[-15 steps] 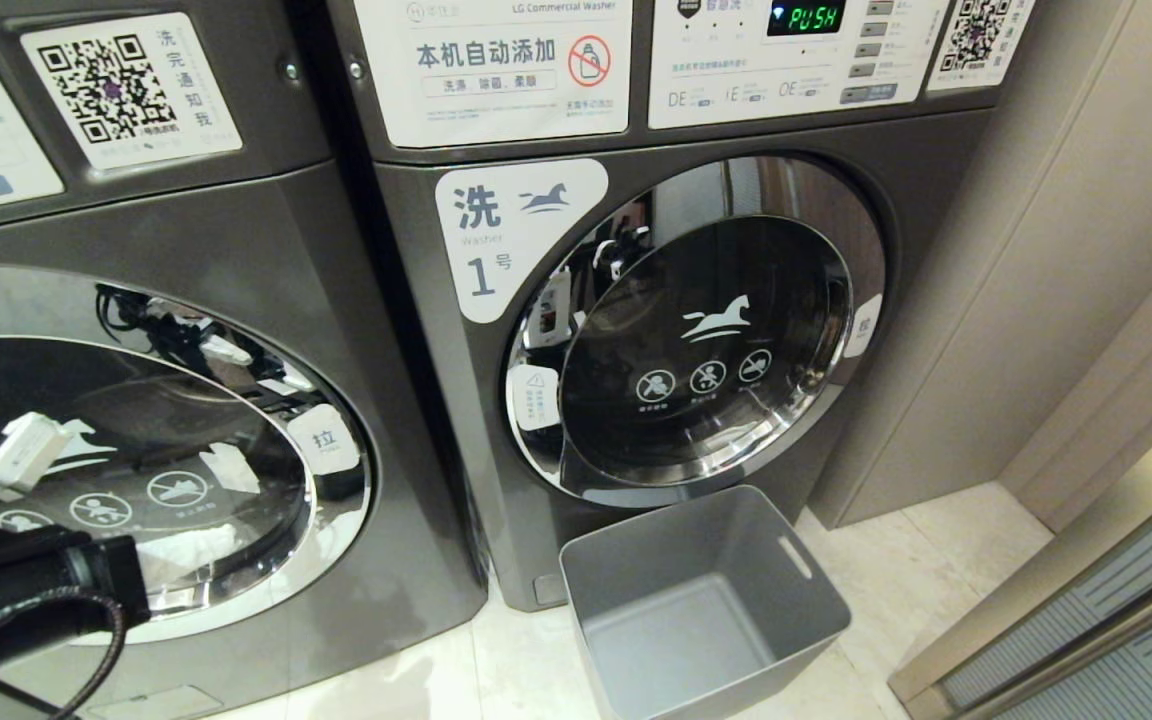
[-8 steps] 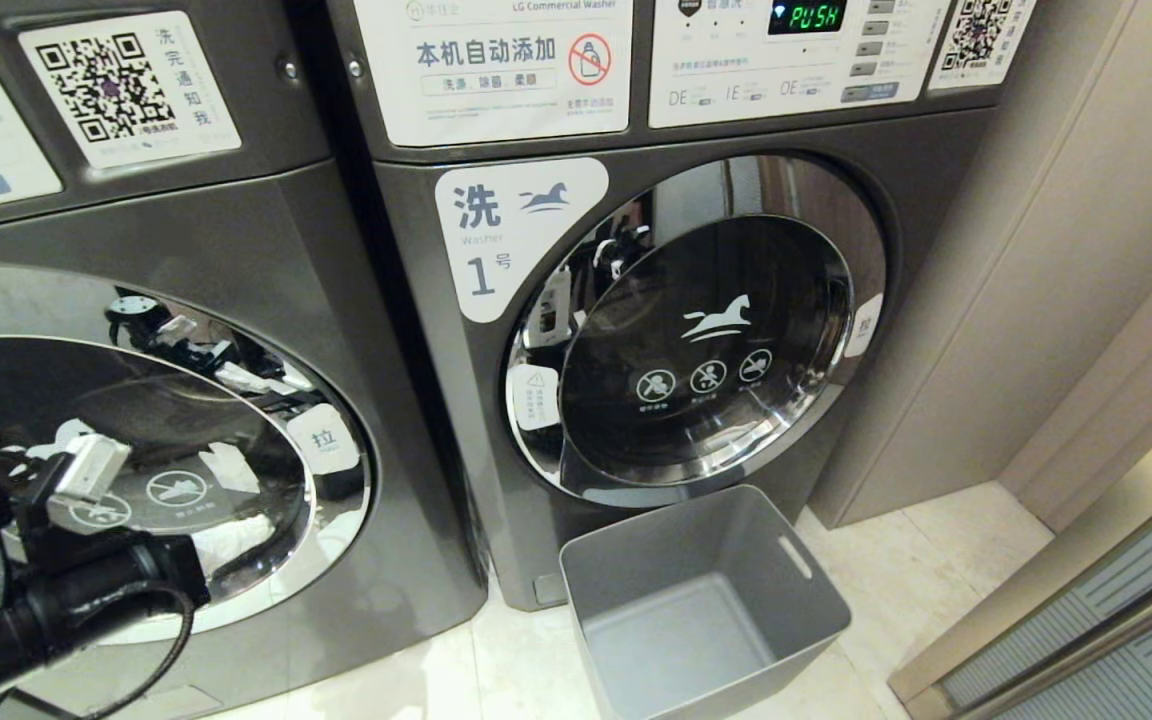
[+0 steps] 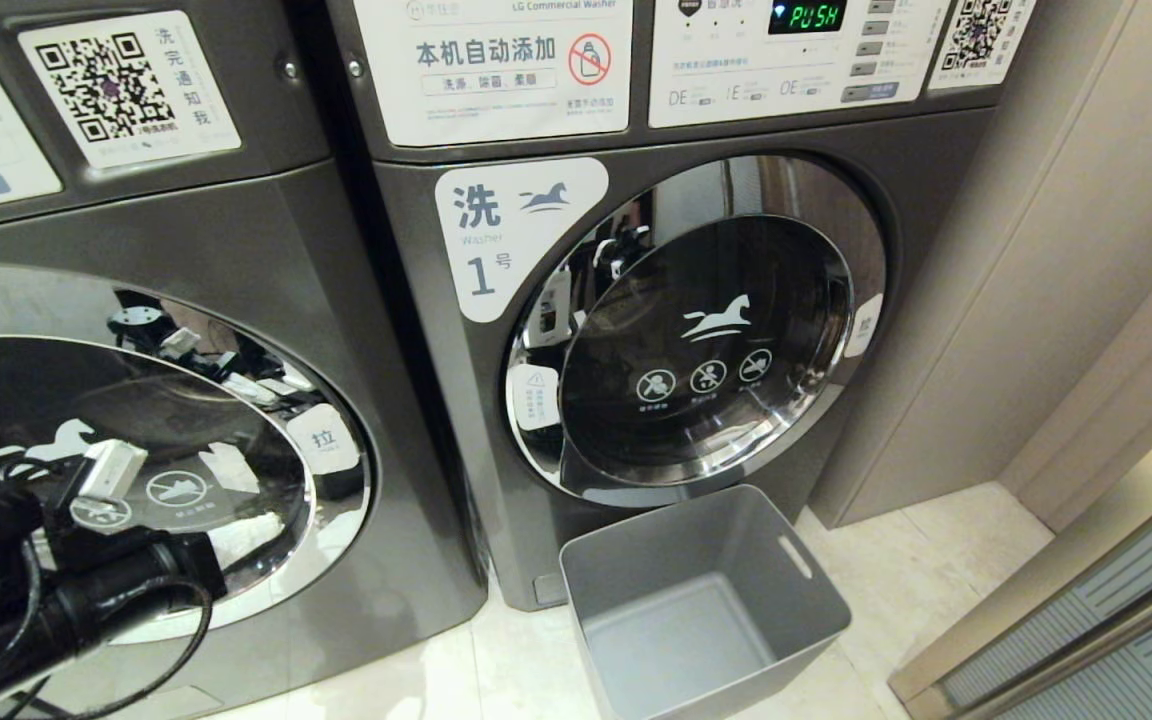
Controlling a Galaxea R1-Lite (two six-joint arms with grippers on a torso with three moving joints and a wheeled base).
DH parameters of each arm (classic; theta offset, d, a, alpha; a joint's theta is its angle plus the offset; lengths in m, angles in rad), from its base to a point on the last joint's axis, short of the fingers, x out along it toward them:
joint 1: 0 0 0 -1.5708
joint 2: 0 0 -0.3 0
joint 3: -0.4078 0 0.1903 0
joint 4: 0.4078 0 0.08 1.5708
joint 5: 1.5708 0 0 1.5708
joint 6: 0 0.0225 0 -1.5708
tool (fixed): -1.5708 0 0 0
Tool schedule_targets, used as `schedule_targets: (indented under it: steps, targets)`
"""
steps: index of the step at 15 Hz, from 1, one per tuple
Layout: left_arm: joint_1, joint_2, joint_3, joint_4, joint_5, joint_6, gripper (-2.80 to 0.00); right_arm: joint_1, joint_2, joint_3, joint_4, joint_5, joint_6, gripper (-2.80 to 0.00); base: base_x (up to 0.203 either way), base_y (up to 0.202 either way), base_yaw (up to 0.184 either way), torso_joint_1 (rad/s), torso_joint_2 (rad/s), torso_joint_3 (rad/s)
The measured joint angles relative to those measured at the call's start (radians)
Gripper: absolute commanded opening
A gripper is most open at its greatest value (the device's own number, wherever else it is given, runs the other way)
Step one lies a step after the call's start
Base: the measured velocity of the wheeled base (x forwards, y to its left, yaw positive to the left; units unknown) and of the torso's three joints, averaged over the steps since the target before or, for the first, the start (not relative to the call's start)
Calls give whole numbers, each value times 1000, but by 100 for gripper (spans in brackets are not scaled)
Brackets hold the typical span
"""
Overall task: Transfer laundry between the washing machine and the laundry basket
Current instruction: Open the lid of the washing machine
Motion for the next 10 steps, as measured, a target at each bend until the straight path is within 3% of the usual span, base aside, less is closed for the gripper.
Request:
schedule_targets:
  steps: [10]
  targets:
    - [-9, 77, -67, -31, -5, -6, -280, 0, 0, 0, 0, 0, 0, -280, 0, 0, 0, 0, 0, 0]
